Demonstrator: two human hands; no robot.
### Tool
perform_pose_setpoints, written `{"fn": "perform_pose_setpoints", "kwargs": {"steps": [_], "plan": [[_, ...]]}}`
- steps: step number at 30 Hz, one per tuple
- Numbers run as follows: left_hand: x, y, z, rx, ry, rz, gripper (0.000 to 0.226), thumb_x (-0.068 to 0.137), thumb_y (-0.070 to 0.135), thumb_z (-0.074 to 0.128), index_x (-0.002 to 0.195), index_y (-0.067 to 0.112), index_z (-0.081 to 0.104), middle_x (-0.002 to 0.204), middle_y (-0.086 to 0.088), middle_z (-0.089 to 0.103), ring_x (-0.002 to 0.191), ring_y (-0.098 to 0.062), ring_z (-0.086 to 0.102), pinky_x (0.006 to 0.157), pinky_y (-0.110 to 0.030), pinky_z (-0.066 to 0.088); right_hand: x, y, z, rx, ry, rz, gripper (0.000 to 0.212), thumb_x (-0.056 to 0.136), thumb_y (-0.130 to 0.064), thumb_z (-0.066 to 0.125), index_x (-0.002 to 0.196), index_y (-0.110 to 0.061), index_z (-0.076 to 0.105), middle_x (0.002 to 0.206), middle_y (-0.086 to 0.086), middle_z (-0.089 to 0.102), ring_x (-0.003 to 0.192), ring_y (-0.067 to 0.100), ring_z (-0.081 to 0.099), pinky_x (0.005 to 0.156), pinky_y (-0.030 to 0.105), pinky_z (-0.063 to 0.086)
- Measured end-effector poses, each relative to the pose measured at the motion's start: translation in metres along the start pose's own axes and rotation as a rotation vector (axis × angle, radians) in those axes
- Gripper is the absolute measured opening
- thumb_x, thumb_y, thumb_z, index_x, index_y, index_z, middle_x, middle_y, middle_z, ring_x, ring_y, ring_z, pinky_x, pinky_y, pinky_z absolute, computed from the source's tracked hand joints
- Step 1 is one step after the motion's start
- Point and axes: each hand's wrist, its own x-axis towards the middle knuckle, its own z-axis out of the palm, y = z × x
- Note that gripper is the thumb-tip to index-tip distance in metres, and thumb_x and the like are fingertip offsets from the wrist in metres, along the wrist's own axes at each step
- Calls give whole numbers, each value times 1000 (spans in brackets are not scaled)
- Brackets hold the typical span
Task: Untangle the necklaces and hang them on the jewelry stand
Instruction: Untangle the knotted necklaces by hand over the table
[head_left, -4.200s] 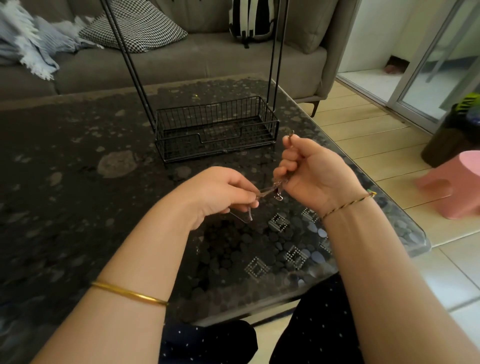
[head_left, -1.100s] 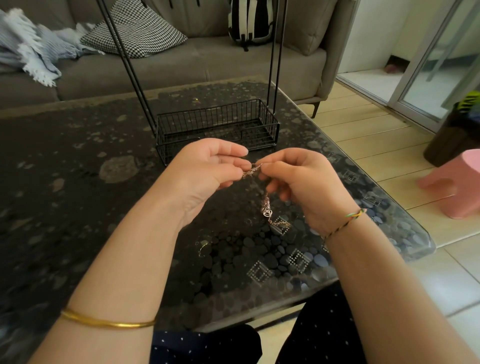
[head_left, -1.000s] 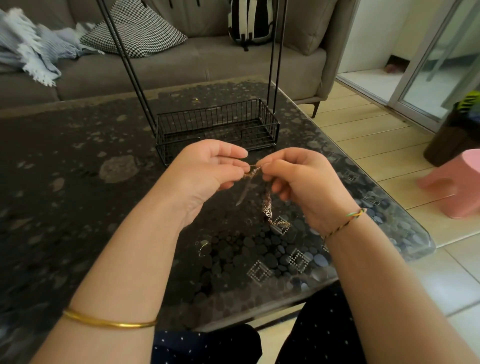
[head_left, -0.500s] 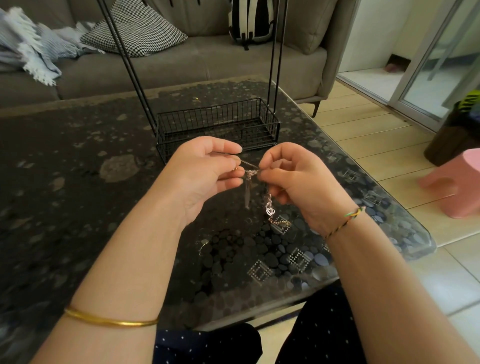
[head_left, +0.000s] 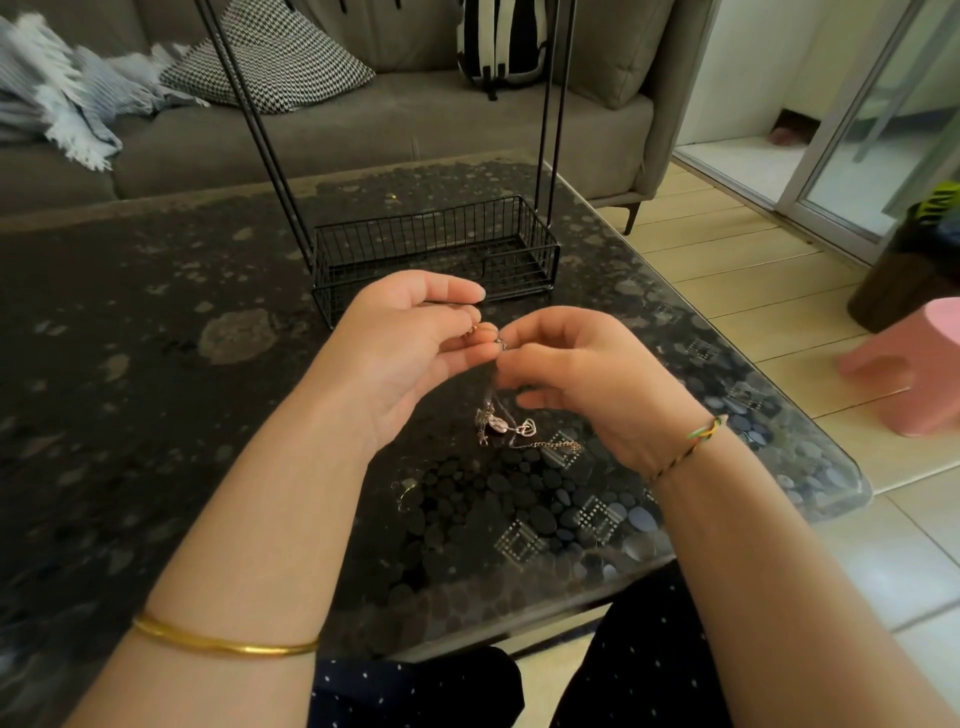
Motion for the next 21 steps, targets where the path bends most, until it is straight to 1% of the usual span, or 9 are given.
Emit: {"fn": "perform_pose_setpoints", "kwargs": {"steps": [2,5,8,10,14,17,19,21], "plan": [[0,0,-1,10,24,5,19,90,-8,51,94,5,63,82,-9,63,73,-14,67,63,-21,56,-1,0,1,-35,30,-25,3,83,-11,66,82,-14,65,79,4,66,76,11,63,74,29,54],[1,0,-2,65,82,18,20,90,-5,52,94,10,65,85,-6,65,72,-10,66,59,-17,52,-1,-1,0,-17,75,-26,4,84,-11,65,80,-13,67,80,4,69,74,10,65,71,25,52],[2,0,-3,133,110,36,23,91,-3,51,92,15,66,90,-2,68,71,-7,64,58,-18,49,-1,-1,-1,12,83,-17,9,85,-11,64,77,-14,67,77,2,68,71,8,64,68,22,50],[2,0,-4,201,97,52,28,91,-4,47,92,17,66,92,0,71,72,-7,63,61,-20,48,-1,-1,-2,33,105,-16,10,86,-11,63,77,-14,67,75,1,67,70,9,63,66,22,49],[1,-2,-4,333,46,91,32,91,-7,44,91,16,66,88,-1,71,78,-8,64,67,-22,51,-1,-2,-4,69,157,-10,10,87,-11,62,78,-13,67,81,5,67,74,11,62,69,24,50],[1,-2,-3,388,9,90,32,90,-7,44,90,15,68,85,-3,69,75,-7,63,70,-22,52,0,-3,-4,97,172,-16,11,87,-9,61,78,-12,66,79,4,67,73,11,62,70,26,50],[1,-2,-3,411,-10,81,29,90,-3,47,88,15,70,84,-2,67,76,-9,61,71,-24,52,0,-3,-4,127,184,-15,10,87,-8,60,79,-10,66,79,3,68,72,12,62,71,28,49],[0,-3,-3,419,-39,73,21,89,6,55,85,18,72,84,0,67,79,-10,60,71,-26,50,0,-3,-5,149,194,-19,9,86,-7,60,80,-9,66,79,2,69,70,11,62,68,26,48]]}}
